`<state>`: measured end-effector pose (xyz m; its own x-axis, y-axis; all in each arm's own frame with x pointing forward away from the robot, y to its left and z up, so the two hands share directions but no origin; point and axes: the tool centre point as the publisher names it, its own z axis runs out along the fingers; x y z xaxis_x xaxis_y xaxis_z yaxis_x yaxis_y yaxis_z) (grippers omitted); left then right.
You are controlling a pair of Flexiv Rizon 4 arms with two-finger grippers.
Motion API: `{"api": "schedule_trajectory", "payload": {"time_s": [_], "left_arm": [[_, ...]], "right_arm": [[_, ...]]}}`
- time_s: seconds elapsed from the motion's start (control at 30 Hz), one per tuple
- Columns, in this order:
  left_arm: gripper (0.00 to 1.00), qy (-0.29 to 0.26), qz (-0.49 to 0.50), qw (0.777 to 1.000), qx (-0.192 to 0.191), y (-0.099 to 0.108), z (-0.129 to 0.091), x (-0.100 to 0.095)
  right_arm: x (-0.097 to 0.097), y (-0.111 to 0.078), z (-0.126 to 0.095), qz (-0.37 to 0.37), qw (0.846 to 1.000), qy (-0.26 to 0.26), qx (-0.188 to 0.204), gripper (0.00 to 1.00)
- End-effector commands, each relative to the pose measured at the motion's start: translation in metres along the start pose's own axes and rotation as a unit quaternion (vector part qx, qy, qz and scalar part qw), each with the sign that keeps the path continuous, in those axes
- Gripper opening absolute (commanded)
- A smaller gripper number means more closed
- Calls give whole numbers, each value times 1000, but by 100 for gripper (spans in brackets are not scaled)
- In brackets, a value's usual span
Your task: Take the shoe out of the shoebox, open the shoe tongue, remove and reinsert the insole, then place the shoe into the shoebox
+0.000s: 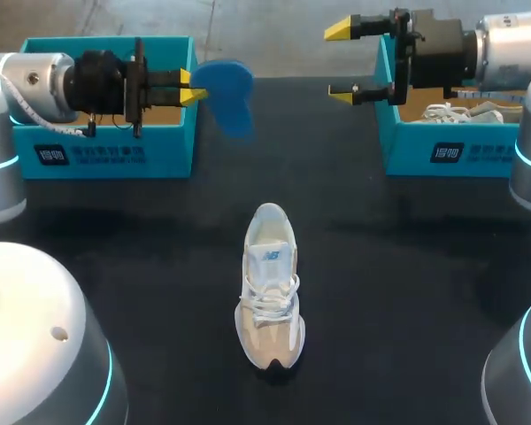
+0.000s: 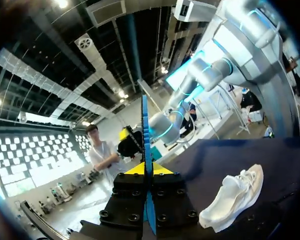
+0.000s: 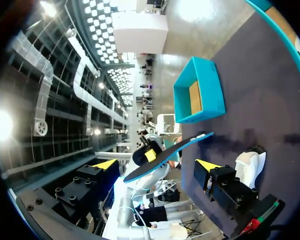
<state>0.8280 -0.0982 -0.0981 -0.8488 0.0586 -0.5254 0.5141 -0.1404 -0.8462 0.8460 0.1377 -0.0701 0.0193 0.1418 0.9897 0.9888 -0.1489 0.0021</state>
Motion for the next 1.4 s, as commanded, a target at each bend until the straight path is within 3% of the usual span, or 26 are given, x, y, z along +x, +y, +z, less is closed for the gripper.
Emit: {"api": "schedule_trajectory", "payload": {"time_s": [0.03, 0.13, 0.83, 0.87, 1.2, 1.4], "left_arm": [[0, 0, -80, 997, 18, 0, 8, 4], [0, 24, -53, 998, -9, -6, 11, 5], [0, 24, -53, 998, -9, -6, 11, 5], [0, 8, -98, 995, -3, -6, 11, 6], [0, -73, -356, 932, 0, -12, 7, 24], [0, -122, -527, 841, -7, -16, 7, 26]], "right_arm": [[1, -1, 1, 1, 1000, -3, -1, 100], [1, -1, 1, 1, 1000, -3, -1, 100], [1, -1, 1, 1, 1000, -3, -1, 100], [1, -1, 1, 1, 1000, -3, -1, 100], [1, -1, 1, 1, 1000, -3, -1, 100], [1, -1, 1, 1, 1000, -3, -1, 100]]}}
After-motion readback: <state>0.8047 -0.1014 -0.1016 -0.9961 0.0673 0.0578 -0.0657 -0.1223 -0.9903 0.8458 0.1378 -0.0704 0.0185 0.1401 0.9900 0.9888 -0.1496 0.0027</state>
